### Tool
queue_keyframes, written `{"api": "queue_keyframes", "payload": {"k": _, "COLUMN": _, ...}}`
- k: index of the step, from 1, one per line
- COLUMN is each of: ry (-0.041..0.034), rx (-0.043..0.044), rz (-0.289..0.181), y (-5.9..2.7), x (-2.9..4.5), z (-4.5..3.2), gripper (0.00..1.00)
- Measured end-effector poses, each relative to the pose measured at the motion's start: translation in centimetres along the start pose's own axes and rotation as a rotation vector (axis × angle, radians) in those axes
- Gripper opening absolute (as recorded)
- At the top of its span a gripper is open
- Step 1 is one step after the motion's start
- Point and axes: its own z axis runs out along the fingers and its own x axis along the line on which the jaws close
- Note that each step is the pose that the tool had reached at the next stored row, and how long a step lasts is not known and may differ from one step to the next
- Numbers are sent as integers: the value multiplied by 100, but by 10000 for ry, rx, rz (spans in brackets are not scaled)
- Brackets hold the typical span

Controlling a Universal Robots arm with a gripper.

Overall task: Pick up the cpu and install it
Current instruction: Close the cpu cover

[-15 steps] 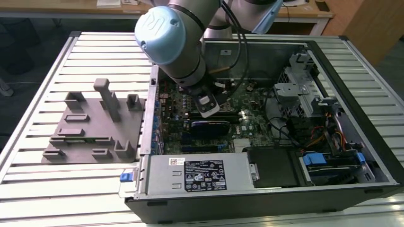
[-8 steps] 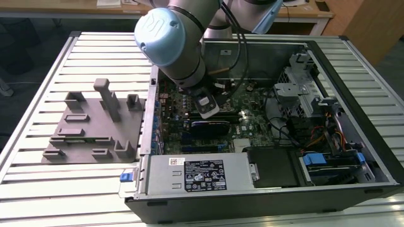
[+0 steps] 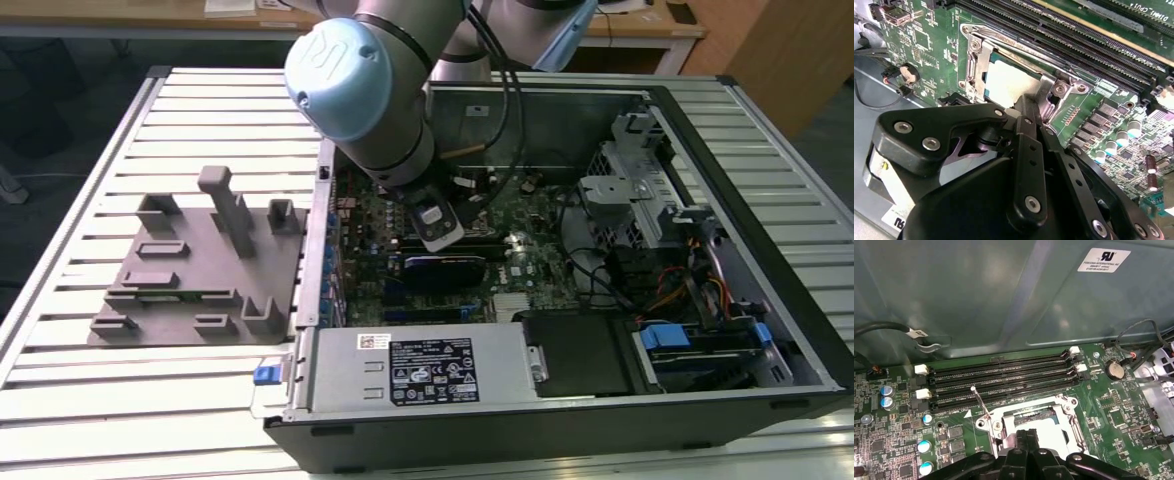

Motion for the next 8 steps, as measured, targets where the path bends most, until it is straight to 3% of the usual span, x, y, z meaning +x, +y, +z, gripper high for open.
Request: {"api": "queue_keyframes", "payload": {"k": 8, "ry": -2, "rx": 0, "rz": 1, "y": 3, "x": -26, "z": 12, "gripper": 11}}
